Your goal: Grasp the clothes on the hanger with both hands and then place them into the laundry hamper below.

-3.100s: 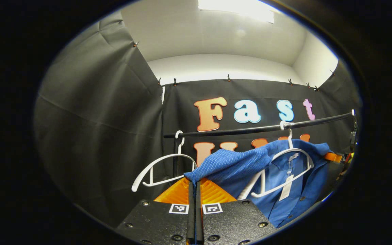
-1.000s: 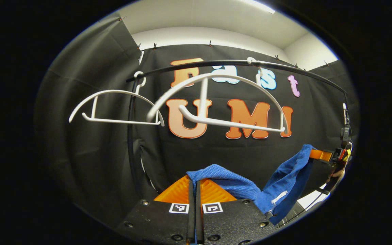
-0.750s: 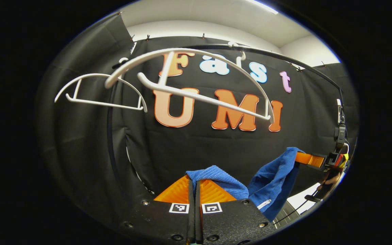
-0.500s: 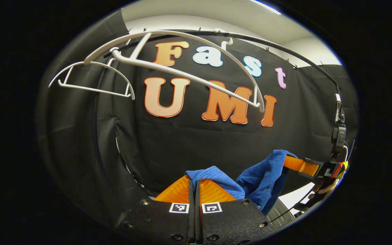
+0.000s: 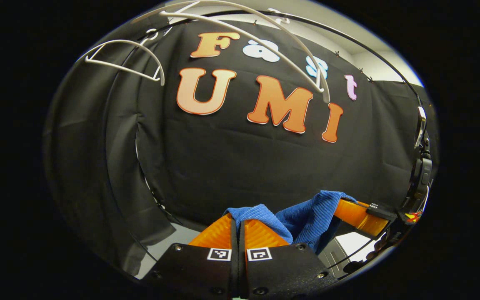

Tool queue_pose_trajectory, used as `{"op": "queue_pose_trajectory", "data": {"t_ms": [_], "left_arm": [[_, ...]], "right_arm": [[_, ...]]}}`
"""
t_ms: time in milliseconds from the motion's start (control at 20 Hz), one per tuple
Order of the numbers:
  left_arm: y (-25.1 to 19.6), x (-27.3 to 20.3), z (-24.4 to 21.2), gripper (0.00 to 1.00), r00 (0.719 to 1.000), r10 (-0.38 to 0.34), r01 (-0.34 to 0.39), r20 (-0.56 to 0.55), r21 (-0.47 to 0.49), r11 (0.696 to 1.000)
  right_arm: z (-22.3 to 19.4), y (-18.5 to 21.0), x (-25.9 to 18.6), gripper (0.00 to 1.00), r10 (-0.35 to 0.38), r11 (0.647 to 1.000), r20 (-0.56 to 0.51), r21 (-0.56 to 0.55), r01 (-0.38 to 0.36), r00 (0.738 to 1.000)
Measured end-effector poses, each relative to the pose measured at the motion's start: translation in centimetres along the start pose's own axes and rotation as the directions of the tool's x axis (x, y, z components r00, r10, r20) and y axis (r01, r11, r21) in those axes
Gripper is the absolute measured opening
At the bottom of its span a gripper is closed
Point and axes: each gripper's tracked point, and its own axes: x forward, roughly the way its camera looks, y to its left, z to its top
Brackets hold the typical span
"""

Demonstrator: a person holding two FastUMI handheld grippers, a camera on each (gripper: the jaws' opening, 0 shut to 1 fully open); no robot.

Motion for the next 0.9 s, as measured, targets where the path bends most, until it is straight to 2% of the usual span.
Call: {"op": "queue_pose_trajectory", "data": {"t_ms": [300, 450, 700, 900], "left_arm": [[0.2, 2.2, -5.6, 0.0, 0.998, 0.009, -0.009, -0.07, 0.003, 1.0], [0.8, 3.0, -8.8, 0.0, 0.992, 0.019, -0.021, -0.124, -0.008, 1.0], [2.0, 3.5, -15.8, 0.0, 0.969, 0.029, -0.042, -0.245, -0.05, 0.998], [3.2, 3.4, -21.8, 0.01, 0.933, 0.058, -0.094, -0.356, -0.085, 0.992]], "right_arm": [[-5.6, -0.4, 1.4, 0.13, 0.004, 1.0, -0.064, -0.021, -0.005, 0.998], [-8.9, -1.0, 1.5, 0.13, 0.03, 0.999, -0.124, 0.044, -0.024, 0.992], [-14.5, -4.3, 1.3, 0.13, 0.001, 0.994, -0.221, 0.104, 0.022, 0.975], [-19.5, -6.6, -0.1, 0.13, -0.037, 0.98, -0.31, 0.176, 0.095, 0.95]]}}
